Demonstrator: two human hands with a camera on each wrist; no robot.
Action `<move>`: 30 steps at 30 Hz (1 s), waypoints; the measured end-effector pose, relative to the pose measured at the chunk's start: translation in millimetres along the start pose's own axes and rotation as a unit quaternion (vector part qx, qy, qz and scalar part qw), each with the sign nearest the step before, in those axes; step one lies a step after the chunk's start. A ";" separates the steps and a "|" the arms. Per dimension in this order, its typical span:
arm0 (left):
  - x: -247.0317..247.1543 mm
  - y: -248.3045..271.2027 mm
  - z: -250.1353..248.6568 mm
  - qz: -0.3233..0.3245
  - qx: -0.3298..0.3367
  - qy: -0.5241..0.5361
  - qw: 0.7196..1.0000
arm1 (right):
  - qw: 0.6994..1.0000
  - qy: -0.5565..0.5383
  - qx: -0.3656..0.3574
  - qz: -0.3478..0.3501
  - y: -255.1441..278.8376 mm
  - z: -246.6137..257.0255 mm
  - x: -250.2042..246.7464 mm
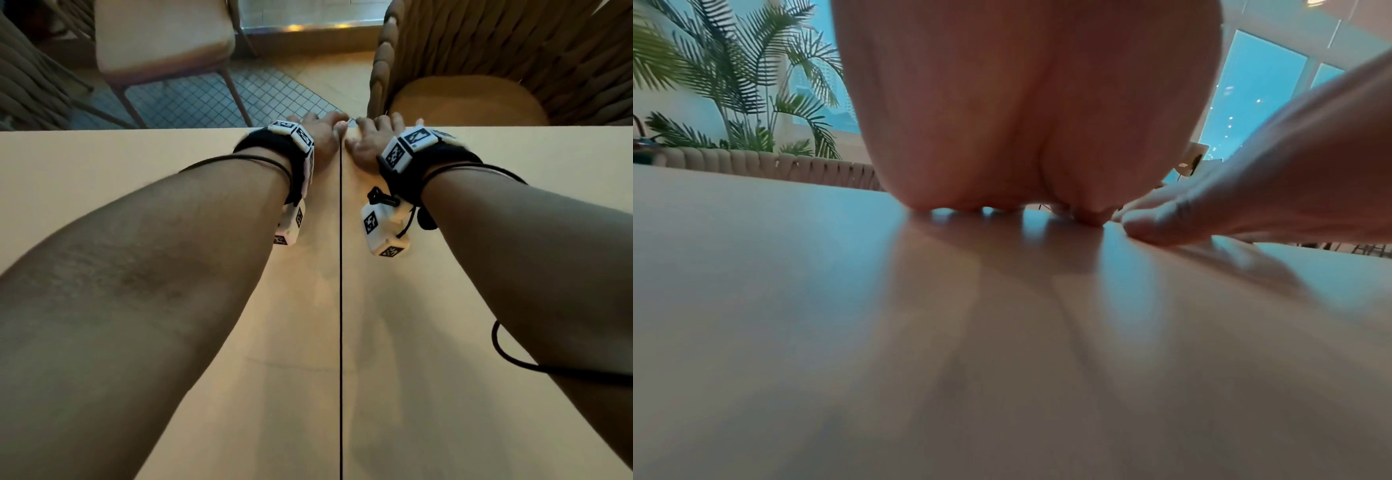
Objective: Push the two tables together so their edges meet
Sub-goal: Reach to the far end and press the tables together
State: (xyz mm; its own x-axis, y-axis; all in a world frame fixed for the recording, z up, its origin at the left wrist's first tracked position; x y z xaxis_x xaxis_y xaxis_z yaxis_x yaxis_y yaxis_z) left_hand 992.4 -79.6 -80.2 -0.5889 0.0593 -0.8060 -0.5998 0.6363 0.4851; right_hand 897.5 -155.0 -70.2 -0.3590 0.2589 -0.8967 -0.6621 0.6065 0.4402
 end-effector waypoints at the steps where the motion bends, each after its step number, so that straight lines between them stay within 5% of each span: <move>1: -1.8 3.3 -0.8 0.006 0.000 0.004 1.000 | 1.000 -0.001 -0.008 0.009 5.2 -0.8 0.1; 8: -21.5 33.3 14.0 -0.014 0.011 -0.008 1.000 | 0.998 0.001 -0.043 0.055 23.9 -9.7 5.7; 19: 14.4 37.2 21.0 0.069 -0.051 -0.044 0.995 | 0.996 0.005 -0.044 0.079 35.4 -2.8 16.2; 30: 13.7 53.6 11.3 0.066 -0.059 -0.041 0.995 | 0.996 0.004 -0.043 0.080 41.8 2.9 16.4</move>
State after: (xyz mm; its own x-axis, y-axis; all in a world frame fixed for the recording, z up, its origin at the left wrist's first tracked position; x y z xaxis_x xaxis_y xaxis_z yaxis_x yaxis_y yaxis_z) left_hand 958.4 -36.0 -69.1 -0.6237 0.2012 -0.7553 -0.5823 0.5249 0.6208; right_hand 865.9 -123.2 -66.6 -0.4689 0.3403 -0.8151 -0.6498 0.4922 0.5793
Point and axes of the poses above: each hand's wrist, its own y-axis away from the middle knuckle, its own x-axis out of the palm, z = x × y, the point moved 7 cm from there along -y, towards the middle knuckle, and after that the axes turned 10 degrees about y, right-handed, at the moved point
